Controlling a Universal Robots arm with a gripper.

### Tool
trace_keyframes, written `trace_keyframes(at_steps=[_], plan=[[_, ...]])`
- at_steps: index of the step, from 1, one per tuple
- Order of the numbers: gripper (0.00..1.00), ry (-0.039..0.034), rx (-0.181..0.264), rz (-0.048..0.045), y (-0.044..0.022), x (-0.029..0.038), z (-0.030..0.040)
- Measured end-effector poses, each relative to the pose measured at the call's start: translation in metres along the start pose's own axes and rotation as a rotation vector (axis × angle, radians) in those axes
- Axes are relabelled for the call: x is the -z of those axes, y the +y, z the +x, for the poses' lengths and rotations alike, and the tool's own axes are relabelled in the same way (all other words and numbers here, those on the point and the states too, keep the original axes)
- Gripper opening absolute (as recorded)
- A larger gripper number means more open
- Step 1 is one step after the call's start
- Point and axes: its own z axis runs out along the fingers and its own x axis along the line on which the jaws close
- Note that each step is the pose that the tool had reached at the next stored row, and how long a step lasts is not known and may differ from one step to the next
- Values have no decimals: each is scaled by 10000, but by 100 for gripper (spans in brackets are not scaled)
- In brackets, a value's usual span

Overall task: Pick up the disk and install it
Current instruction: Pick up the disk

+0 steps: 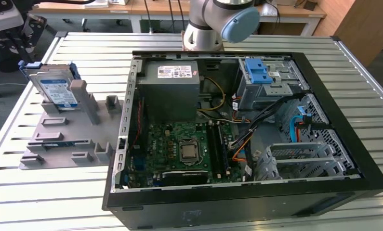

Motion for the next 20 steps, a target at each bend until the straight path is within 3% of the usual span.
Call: trace_keyframes(at_steps=[11,20], plan=[[11,7,478,23,0,0,2],[11,46,1255,56,0,-1,2]])
